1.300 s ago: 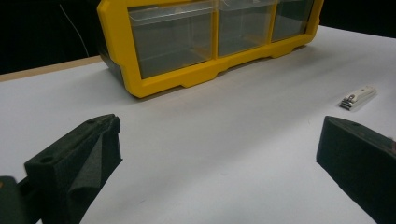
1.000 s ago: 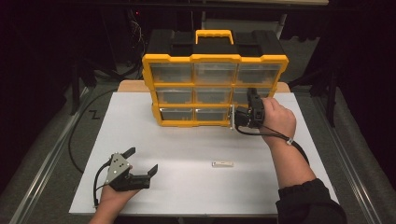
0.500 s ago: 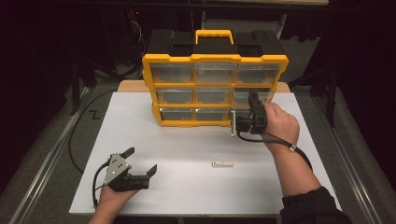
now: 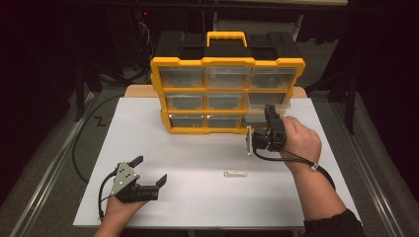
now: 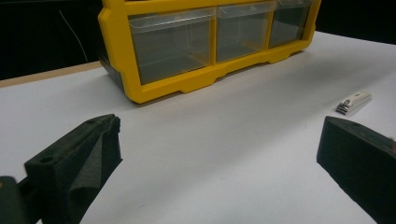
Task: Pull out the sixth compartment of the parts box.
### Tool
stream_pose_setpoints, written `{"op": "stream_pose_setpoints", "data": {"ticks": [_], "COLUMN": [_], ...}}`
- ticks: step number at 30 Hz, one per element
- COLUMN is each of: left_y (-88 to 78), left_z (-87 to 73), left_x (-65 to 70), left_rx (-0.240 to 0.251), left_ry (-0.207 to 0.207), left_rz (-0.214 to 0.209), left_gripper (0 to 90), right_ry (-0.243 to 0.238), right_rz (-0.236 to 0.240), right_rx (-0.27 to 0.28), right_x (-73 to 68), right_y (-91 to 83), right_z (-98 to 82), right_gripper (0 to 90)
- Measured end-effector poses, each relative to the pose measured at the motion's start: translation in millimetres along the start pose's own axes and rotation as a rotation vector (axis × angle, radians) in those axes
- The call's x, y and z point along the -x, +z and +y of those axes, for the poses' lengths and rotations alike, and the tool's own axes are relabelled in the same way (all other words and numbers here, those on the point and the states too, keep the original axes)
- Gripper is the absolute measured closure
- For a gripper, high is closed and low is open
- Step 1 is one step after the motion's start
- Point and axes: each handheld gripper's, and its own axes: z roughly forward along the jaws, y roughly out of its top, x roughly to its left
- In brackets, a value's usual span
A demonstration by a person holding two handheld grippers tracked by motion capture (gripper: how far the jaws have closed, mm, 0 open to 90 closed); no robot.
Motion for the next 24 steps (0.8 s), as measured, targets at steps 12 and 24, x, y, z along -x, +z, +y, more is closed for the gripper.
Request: {"op": "stream_pose_setpoints", "data": {"ticks": [12, 24], "left_y": [-0.3, 0.4], "left_z": [-0.1, -0.4], "left_x": [0.0, 0.4], "left_rx": [-0.002, -0.005], "left_ry": [0.001, 0.005], "left_rz": [-0.002, -0.003], "left_gripper": [0.5, 0.5], "right_ry": [-0.002, -0.006], "right_rz": [-0.004, 0.003], "right_rx": [0.009, 0.01], "right_x": [-0.8, -1.2], "right_y": [-9.3, -17.2], "right_z": [-1.2, -3.2], "right_gripper": [80.7, 80.7]}}
